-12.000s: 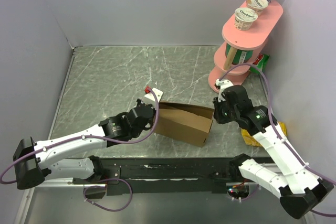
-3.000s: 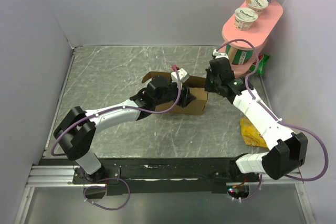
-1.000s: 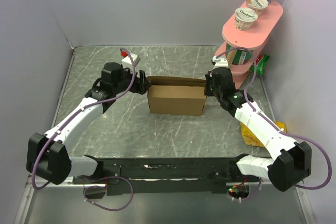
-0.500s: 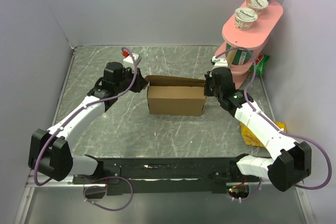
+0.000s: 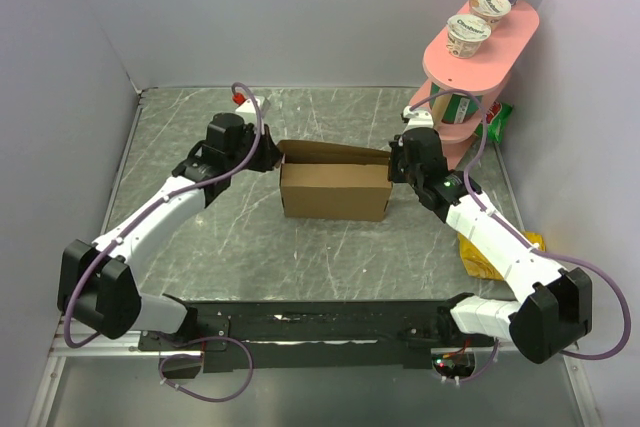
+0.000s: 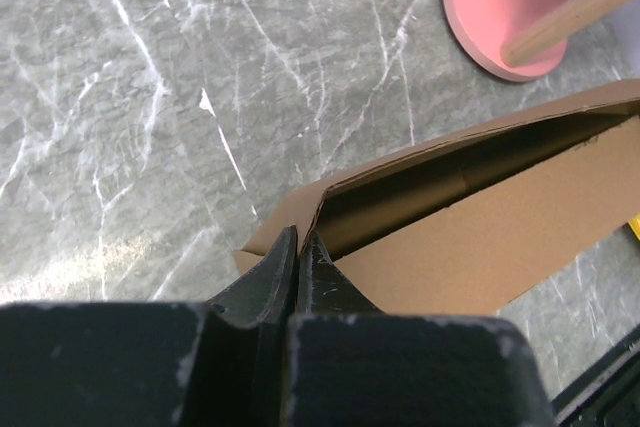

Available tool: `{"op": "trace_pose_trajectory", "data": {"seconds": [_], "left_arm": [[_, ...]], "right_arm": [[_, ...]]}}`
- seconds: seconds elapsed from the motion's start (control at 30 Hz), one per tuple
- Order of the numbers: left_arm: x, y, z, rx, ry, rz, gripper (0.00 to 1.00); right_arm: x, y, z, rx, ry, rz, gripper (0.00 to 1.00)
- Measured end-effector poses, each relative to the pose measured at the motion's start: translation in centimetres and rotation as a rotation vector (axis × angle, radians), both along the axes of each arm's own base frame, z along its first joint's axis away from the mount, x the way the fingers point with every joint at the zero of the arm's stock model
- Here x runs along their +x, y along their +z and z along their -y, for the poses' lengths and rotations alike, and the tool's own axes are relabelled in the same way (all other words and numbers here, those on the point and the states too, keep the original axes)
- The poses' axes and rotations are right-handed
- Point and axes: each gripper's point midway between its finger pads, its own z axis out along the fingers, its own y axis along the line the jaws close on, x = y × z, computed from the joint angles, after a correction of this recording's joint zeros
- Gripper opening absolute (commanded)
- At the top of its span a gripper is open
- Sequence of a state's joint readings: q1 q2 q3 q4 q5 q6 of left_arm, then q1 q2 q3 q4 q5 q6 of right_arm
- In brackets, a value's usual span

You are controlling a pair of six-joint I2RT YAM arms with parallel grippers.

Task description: Fold the paper box

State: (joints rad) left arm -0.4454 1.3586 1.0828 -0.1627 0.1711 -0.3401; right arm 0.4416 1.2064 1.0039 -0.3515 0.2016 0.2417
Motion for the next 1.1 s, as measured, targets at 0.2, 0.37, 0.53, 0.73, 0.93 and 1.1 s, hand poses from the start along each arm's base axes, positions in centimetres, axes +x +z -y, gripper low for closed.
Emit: {"op": "trace_pose_trajectory", "data": {"seconds": [0.2, 0.37, 0.53, 0.73, 0.93, 1.1], "left_arm": [[0.0, 0.0, 0.3, 0.025, 0.06, 0.008, 0.01], [0.1, 0.0, 0.4, 0.055, 0.099, 0.027, 0.01], [0.0, 0.0, 0.5, 0.07, 0.126, 0.045, 0.01], [-0.3, -0.3, 0.3, 0.057, 0.15, 0.061, 0.01], [-0.7, -0.3, 0.3, 0.049, 0.172, 0.087, 0.01], [-1.2, -0.3, 0.3, 0.036, 0.19, 0.112, 0.01]], "right_arm": [[0.0, 0.0, 0.1, -0.001, -0.005, 0.0, 0.0], [0.1, 0.0, 0.1, -0.001, -0.009, 0.001, 0.0], [0.1, 0.0, 0.2, -0.003, -0.012, 0.001, 0.0], [0.1, 0.0, 0.1, -0.001, -0.01, 0.001, 0.0], [0.1, 0.0, 0.1, 0.0, -0.013, 0.001, 0.0], [0.0, 0.0, 0.0, 0.004, -0.017, 0.001, 0.0]]}}
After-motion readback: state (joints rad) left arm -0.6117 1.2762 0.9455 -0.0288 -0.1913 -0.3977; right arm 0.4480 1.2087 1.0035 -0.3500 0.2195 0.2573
